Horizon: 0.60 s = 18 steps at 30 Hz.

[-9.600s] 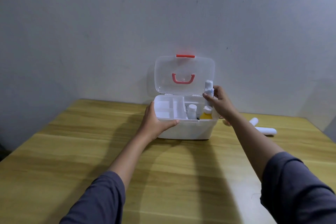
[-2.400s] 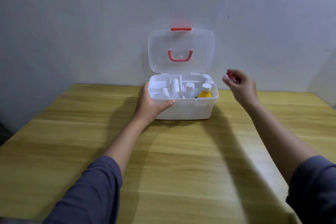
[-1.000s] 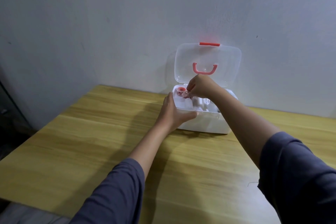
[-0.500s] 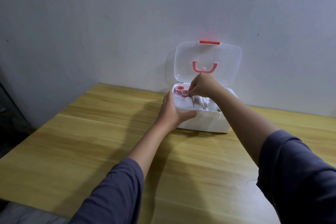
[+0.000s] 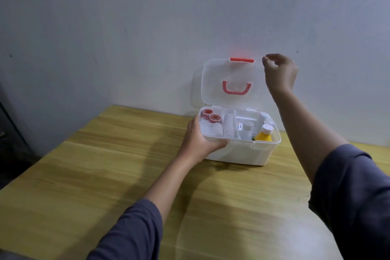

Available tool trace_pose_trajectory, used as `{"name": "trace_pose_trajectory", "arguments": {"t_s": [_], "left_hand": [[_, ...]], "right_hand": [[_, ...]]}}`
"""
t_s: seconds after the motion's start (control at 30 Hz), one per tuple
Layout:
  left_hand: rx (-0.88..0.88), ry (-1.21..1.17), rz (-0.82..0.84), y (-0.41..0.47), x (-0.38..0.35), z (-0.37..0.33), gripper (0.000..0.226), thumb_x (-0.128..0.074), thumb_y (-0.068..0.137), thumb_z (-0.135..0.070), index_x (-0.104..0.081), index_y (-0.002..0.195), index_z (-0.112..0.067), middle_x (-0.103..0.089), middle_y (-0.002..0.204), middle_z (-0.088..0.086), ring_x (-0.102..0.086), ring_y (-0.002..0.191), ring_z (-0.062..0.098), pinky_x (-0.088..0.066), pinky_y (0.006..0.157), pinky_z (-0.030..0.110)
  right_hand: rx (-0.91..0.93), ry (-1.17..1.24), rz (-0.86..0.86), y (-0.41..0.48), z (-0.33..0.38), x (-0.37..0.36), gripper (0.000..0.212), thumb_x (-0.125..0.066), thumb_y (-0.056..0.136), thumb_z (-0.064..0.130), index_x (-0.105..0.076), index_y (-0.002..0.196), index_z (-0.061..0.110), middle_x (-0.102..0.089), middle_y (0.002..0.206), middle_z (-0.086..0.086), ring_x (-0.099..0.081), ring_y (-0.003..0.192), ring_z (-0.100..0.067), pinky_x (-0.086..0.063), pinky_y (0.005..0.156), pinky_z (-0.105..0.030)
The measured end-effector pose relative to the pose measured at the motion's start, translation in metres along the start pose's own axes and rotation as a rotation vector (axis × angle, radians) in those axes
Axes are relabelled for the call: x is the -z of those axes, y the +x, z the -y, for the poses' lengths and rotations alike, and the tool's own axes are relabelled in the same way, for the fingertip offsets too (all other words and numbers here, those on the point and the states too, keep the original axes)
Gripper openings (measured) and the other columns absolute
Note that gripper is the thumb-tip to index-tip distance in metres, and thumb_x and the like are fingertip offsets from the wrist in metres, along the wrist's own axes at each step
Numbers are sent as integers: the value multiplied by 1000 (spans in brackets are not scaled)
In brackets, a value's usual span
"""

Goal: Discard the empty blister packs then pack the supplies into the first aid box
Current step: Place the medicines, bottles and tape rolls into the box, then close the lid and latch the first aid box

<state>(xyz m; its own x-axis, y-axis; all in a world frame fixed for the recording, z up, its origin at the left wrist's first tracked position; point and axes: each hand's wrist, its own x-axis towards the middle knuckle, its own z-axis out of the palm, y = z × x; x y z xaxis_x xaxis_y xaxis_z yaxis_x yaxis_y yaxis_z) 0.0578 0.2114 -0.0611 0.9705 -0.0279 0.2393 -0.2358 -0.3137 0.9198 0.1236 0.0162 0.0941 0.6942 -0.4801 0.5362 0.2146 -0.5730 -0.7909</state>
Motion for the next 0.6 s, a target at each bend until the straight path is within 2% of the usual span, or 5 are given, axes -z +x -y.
{"name": "trace_pose_trajectory", "arguments": {"t_s": [0.1,0.27,0.33,0.43,0.6], "left_hand": [[-12,11,4,1,0,2,102,-85,46,-55,-46,136,-29,-57,132,-4,-57,124,14,-50,104,41],[-18,3,8,-2,2,-1,106,-83,46,-56,-44,140,-26,-53,135,-4,-53,126,14,-47,108,40],[-20,13,10,-3,2,-2,107,-81,46,-57,-44,141,-25,-52,135,-3,-52,126,14,-46,108,38],[-19,38,2,-2,2,-3,104,-82,45,-60,-47,137,-25,-55,133,-2,-54,124,15,-48,106,38],[-18,-27,-12,-4,3,-3,96,-87,45,-55,-53,130,-26,-61,128,-4,-60,119,16,-51,103,43]], "right_hand": [[-146,112,-51,3,-7,-4,29,-56,85,28,-70,104,11,-71,108,-10,-64,104,-19,-46,90,-26],[-152,170,-51,-4,-5,2,25,-61,81,25,-72,97,9,-73,96,-10,-60,82,-12,-49,85,-27],[-109,180,-40,-14,-10,13,24,-62,80,25,-73,95,11,-73,96,-7,-61,85,-11,-48,84,-26],[7,214,-17,-39,-23,33,21,-64,81,25,-73,95,13,-69,99,-2,-61,94,-10,-46,77,-16],[123,286,43,-88,-48,54,20,-65,84,24,-69,102,16,-62,108,4,-61,105,-11,-51,91,-32]]}}
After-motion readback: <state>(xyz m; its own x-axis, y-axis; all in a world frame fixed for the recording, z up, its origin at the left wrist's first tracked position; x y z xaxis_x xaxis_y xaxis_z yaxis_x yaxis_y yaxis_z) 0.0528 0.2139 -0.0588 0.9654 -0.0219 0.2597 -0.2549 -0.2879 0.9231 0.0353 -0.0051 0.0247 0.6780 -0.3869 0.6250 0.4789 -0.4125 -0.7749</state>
